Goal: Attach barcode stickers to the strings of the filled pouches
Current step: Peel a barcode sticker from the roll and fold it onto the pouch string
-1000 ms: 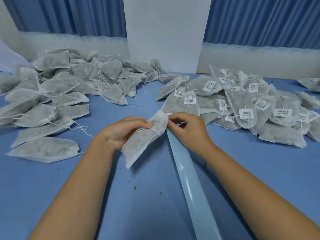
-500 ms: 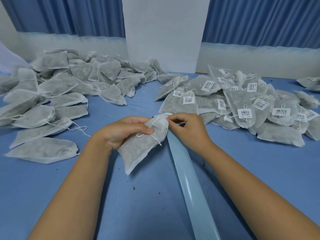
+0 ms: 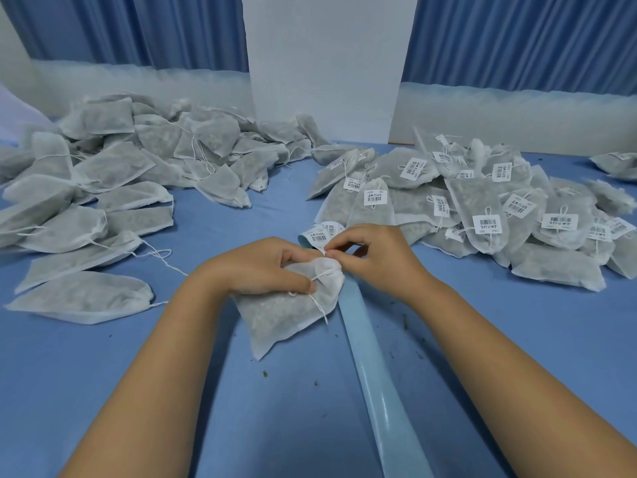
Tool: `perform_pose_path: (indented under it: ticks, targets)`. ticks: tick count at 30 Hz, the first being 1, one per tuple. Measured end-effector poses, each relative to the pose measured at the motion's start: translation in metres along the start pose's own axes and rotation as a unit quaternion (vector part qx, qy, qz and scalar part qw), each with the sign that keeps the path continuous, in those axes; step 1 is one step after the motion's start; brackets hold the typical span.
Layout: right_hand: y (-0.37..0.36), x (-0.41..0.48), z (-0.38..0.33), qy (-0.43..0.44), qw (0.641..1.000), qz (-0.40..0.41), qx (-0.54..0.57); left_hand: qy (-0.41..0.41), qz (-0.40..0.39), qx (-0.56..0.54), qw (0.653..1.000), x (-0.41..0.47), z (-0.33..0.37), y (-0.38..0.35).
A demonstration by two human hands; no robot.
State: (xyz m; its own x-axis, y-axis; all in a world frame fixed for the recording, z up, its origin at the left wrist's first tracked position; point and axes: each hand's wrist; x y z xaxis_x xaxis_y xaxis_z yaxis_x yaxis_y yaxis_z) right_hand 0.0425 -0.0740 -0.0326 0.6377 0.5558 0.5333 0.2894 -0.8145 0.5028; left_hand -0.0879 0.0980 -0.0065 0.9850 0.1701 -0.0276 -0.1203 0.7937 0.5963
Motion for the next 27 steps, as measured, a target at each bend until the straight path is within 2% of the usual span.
perform_pose_path:
  ticks: [2,6,11,16,22,27]
  targets:
    - [0.001,0.000,0.001,0.010,1.000,0.000,-0.011,-0.011,0.009,0.015,1.000,0.000,0.002,-0.002]
    - [0.006,0.000,-0.003,0.089,0.994,0.002,-0.062,-0.028,0.010,-0.016,0.999,-0.002,0.003,-0.003]
    - [0.014,0.002,-0.007,0.107,0.992,-0.029,-0.066,-0.055,0.019,-0.015,0.998,-0.002,0.002,-0.003]
    - [0.014,0.000,-0.010,0.156,0.981,-0.012,-0.112,-0.077,0.021,-0.015,0.997,-0.001,0.001,-0.003]
    - [0.008,-0.003,-0.009,0.118,0.991,0.006,-0.067,-0.088,0.049,0.027,0.995,-0.003,0.002,-0.004]
    - [0.002,-0.004,-0.003,0.039,0.999,0.026,-0.011,-0.079,0.045,0.050,0.995,-0.003,0.005,-0.006]
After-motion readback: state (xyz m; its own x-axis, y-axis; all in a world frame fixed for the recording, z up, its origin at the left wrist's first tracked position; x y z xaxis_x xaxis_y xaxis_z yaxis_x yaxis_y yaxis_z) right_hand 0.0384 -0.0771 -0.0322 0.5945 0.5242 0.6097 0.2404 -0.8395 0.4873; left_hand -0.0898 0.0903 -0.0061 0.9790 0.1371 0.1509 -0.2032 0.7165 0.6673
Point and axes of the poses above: each hand's wrist, its own x-axis towards the middle knuckle, its own y-axis out of the back of the hand, z = x × y, and after that the axes turned 14 degrees about z, right-handed
